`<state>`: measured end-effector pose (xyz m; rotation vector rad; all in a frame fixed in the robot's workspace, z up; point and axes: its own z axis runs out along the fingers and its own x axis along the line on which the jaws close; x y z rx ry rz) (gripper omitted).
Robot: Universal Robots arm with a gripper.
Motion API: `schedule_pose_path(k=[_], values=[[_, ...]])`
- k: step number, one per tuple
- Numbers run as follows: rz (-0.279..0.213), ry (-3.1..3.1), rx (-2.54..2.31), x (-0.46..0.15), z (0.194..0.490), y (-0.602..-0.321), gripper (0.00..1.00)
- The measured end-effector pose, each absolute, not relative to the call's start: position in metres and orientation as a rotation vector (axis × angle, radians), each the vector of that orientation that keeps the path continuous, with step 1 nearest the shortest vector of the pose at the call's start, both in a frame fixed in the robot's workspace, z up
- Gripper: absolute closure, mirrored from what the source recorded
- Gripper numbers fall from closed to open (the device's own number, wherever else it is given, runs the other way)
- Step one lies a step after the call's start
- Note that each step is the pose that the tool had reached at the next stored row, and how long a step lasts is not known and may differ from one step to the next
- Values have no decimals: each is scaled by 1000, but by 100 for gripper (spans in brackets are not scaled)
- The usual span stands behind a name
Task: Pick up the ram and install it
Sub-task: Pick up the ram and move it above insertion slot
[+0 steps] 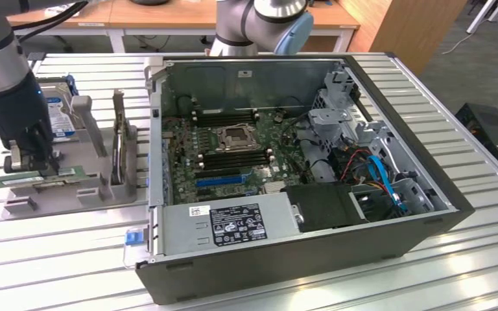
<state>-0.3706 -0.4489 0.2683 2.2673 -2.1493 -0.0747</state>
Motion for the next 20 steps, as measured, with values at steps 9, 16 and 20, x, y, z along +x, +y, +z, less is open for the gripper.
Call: schedule_pose_path(k=[9,16,20], values=[[-75,-2156,2261,-371,283,-449,87],[-75,-2160,2258,-371,294,-449,87],[-75,-2162,2256,-371,302,-449,87]])
